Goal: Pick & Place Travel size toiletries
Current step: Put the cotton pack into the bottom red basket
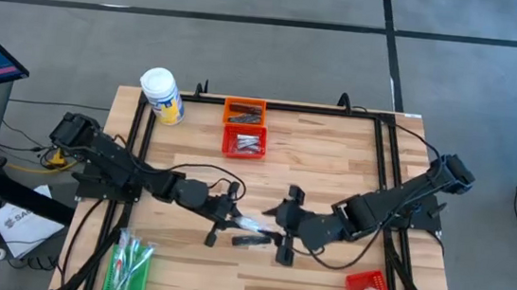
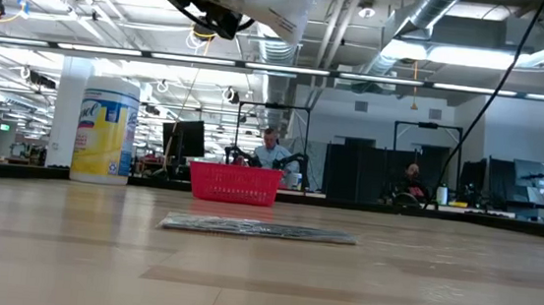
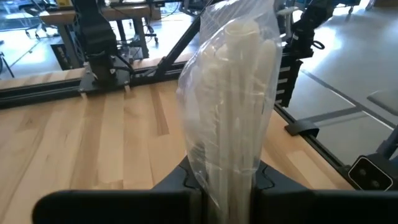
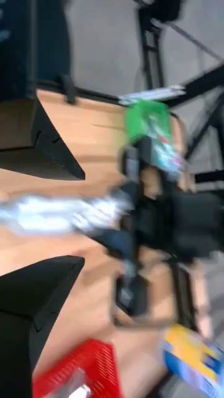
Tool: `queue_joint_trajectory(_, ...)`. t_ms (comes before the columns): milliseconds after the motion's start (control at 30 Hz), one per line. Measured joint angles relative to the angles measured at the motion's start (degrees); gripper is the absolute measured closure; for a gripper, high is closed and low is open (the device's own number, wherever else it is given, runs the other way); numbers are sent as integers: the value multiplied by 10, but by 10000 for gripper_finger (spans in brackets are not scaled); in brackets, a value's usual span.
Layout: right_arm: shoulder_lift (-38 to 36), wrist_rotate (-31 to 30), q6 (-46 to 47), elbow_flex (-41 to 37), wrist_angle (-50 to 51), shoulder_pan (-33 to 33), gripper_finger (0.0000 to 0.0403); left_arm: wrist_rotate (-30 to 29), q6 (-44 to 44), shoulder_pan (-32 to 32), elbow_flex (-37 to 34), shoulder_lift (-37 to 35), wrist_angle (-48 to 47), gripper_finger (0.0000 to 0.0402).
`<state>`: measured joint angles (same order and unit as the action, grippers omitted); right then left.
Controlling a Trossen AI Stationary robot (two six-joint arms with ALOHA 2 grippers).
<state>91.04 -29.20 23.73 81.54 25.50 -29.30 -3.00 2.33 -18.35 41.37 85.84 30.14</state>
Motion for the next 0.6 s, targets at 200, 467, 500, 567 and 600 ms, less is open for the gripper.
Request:
queue_joint_trajectory(200,4,-3,46,-1,40,-6,198,-2,0,0,0,-2,9,376)
queue_joint_trajectory(467,58,13,53,0,17,-2,197,-2,-3,-2,0,0,9,376)
queue_joint_trajectory(500,62,18,53,4,17,0,196,-2,-4,-2,0,0,8,376)
queue_joint_trajectory(567,66,23,48,13,21,3,194,-2,-7,-2,-1,0,8,376)
queue_joint_trajectory(600,66,24,45,17,25,3,193,-2,-7,-2,-1,0,8,376)
